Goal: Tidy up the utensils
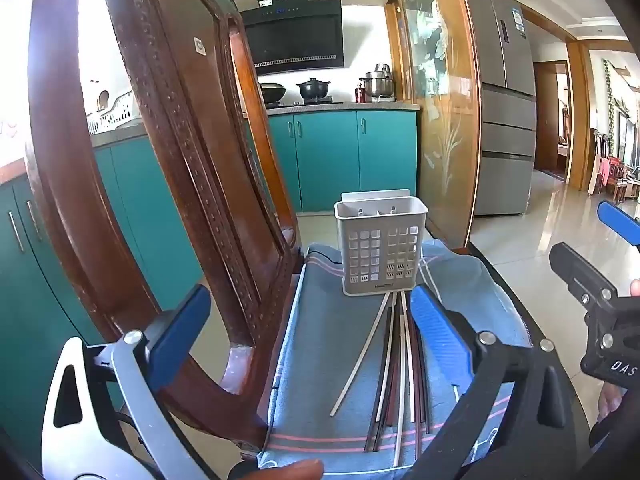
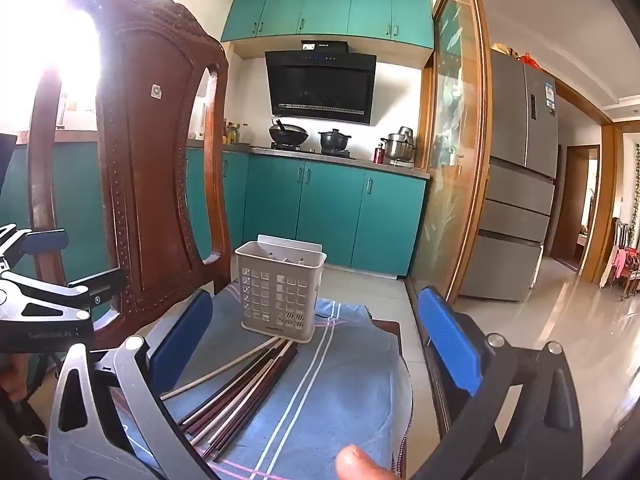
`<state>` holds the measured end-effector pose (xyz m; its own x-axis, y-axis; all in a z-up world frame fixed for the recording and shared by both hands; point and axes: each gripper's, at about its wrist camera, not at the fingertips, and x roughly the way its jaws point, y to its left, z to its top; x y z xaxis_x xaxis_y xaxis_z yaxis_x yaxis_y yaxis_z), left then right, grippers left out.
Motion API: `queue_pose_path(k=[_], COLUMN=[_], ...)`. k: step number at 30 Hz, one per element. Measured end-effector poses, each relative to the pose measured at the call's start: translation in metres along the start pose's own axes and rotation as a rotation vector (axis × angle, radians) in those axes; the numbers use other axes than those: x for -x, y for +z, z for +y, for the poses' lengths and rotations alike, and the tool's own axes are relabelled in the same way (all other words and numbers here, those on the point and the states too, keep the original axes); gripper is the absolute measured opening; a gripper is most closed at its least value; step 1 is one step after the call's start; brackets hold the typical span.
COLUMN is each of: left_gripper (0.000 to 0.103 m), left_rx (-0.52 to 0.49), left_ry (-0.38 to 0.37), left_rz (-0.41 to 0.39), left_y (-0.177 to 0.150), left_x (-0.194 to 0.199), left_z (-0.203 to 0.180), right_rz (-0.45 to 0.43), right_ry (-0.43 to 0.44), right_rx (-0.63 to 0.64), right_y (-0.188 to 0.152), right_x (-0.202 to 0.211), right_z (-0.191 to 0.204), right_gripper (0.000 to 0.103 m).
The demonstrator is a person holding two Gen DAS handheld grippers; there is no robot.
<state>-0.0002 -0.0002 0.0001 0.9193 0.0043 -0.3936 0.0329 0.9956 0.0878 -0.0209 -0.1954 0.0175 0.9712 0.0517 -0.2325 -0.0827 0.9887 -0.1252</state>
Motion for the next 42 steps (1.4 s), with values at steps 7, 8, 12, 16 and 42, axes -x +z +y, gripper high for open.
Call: queue_pose_path(k=[7,8,12,16,42], left_gripper=[0.099,0.099,0.099,0.1,0.099], left_rx=[0.007,0.006,0.007,0.002,0.003], left_ry=[-0.002,-0.002,-0.003,0.0,-0.011], left_rz=[-0.002,-0.004,-0.003,-0.009,-0.006], left_y=[0.003,0.003,0.004,0.005,0.001], left_x=[0.002,0.002,0.002,0.002,0.007], left_z=[0.0,0.0,0.0,-0.001,-0.001], right_rz=[0.003,0.002,-0.002,-0.004,-0.024], right_ry=[0.01,0.008,0.008,0.012,0.007], right_rx=[-0.015,-0.016,-0.02,-0.025,-0.002], right_y=[0.003,0.001,-0.002,0.001,0.005], right_x=[0.002,0.001,0.001,0.007,0.009], right_z=[0.002,0.0,-0.001,-0.003,0.003], right_gripper=[0.1,0.101,0.1,0.1,0.1])
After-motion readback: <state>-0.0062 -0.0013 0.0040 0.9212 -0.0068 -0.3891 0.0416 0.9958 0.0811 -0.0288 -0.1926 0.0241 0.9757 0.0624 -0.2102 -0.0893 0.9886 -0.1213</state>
